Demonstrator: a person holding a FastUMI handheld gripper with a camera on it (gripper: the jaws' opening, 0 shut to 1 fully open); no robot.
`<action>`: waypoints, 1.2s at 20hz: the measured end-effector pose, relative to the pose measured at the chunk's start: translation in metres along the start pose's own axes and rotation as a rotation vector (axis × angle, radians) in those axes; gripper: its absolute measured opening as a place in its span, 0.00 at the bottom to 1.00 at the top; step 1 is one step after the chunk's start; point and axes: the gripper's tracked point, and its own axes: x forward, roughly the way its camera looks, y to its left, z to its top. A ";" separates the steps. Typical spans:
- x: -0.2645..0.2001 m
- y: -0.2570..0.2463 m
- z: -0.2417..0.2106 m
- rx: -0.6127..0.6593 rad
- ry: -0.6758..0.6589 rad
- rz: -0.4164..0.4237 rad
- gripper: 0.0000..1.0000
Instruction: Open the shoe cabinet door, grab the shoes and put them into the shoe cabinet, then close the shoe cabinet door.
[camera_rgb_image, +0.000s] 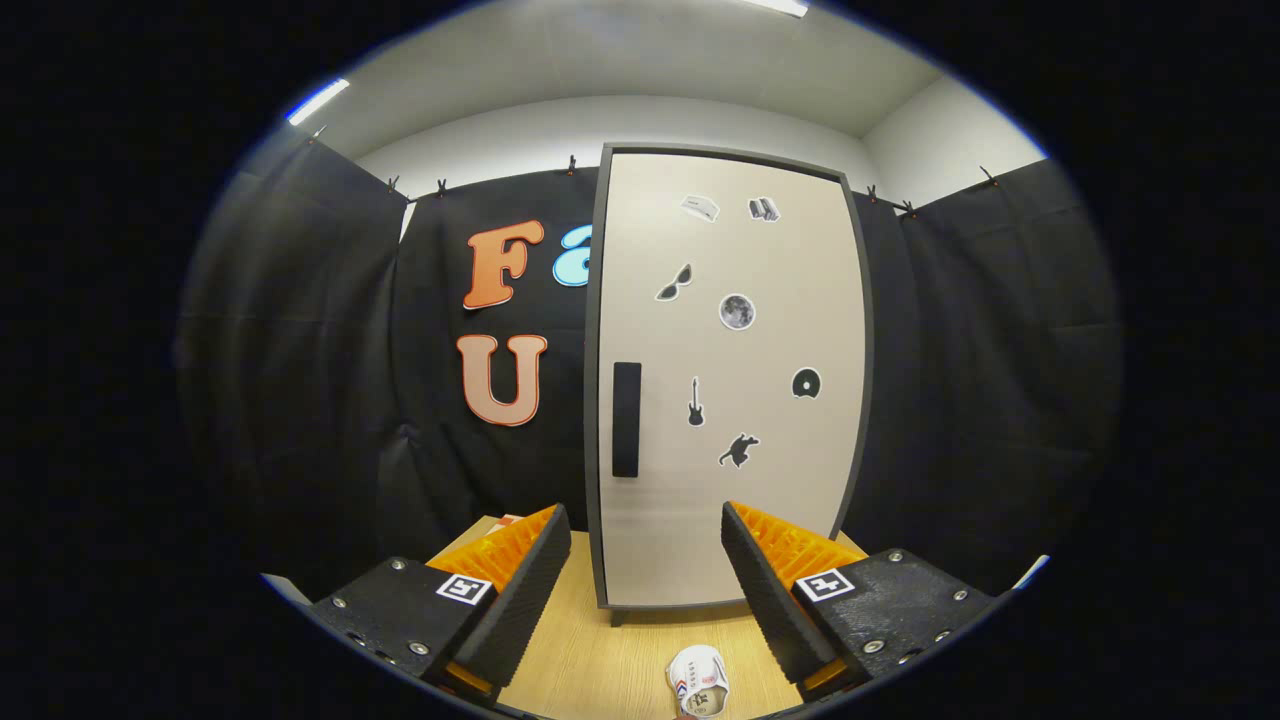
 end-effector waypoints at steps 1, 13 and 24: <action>0.010 0.005 0.000 0.002 0.005 0.006 0.95; 0.129 0.023 -0.008 -0.035 0.031 -0.008 0.95; 0.190 0.019 -0.006 0.011 0.041 -0.034 0.95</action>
